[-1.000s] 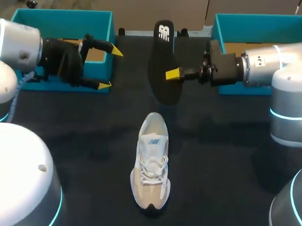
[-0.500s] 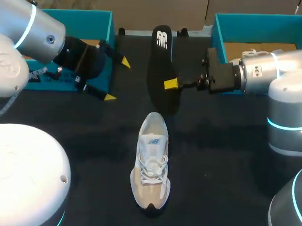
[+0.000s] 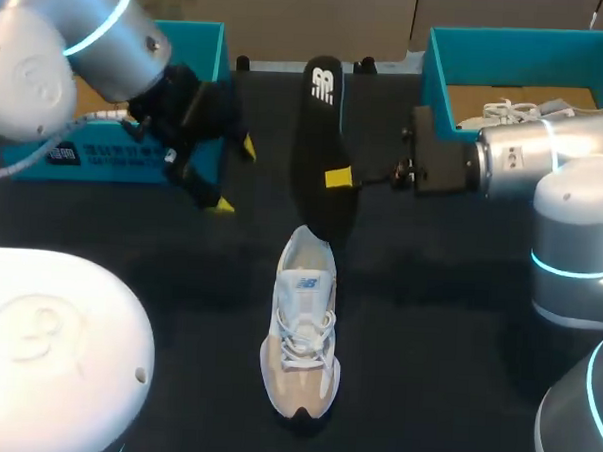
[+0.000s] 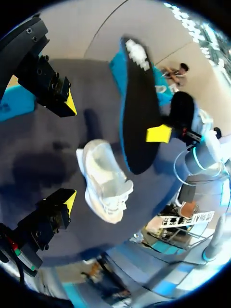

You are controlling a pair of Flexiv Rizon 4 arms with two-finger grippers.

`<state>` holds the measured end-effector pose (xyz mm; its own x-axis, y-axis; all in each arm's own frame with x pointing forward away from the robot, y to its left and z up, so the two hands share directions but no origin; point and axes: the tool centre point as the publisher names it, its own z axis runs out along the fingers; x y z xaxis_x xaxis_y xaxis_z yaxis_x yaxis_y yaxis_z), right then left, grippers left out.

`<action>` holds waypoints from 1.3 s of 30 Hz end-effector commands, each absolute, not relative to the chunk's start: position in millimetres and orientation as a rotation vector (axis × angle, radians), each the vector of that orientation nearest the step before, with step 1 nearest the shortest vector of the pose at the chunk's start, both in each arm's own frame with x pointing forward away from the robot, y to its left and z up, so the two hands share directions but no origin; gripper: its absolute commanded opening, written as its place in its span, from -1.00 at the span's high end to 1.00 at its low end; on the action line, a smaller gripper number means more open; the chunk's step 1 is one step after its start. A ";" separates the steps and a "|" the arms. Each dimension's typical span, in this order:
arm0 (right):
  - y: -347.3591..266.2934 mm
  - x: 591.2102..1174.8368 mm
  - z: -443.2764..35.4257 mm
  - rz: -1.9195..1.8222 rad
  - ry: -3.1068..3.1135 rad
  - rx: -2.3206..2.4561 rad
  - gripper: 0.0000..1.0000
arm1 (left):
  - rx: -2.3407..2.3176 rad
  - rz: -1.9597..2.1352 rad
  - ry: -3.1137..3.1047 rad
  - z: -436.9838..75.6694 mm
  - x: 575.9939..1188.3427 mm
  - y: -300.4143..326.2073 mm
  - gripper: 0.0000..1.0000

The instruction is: Take the shoe out of the shoebox, open the shoe tongue, remove and reinsert the insole, then place the shoe into the shoebox

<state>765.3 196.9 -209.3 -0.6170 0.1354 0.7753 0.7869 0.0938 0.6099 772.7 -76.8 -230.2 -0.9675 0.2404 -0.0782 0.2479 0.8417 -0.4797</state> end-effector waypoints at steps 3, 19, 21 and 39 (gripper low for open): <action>207.6 763.4 -238.1 -1.559 -1.872 -0.851 1.00 | 0.337 -0.537 3.180 -255.2 758.8 -68.4 -1.00; 210.0 763.4 -239.4 -1.578 -1.868 -0.835 1.00 | 0.409 -0.517 3.185 -270.1 748.7 -70.8 -1.00; 212.6 763.1 -241.9 -1.606 -1.862 -0.827 1.00 | 0.417 -0.528 3.178 -276.3 747.2 -70.3 -1.00; 220.4 763.3 -260.3 -1.735 -1.841 -0.818 1.00 | 0.284 -0.497 3.200 -312.0 743.5 -78.5 -1.00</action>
<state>764.6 218.0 -259.9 -0.7073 0.0941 0.7006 0.7050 0.0225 0.7088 741.6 -76.8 -312.0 -0.9793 0.1875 0.0768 0.1546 0.9366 -0.3144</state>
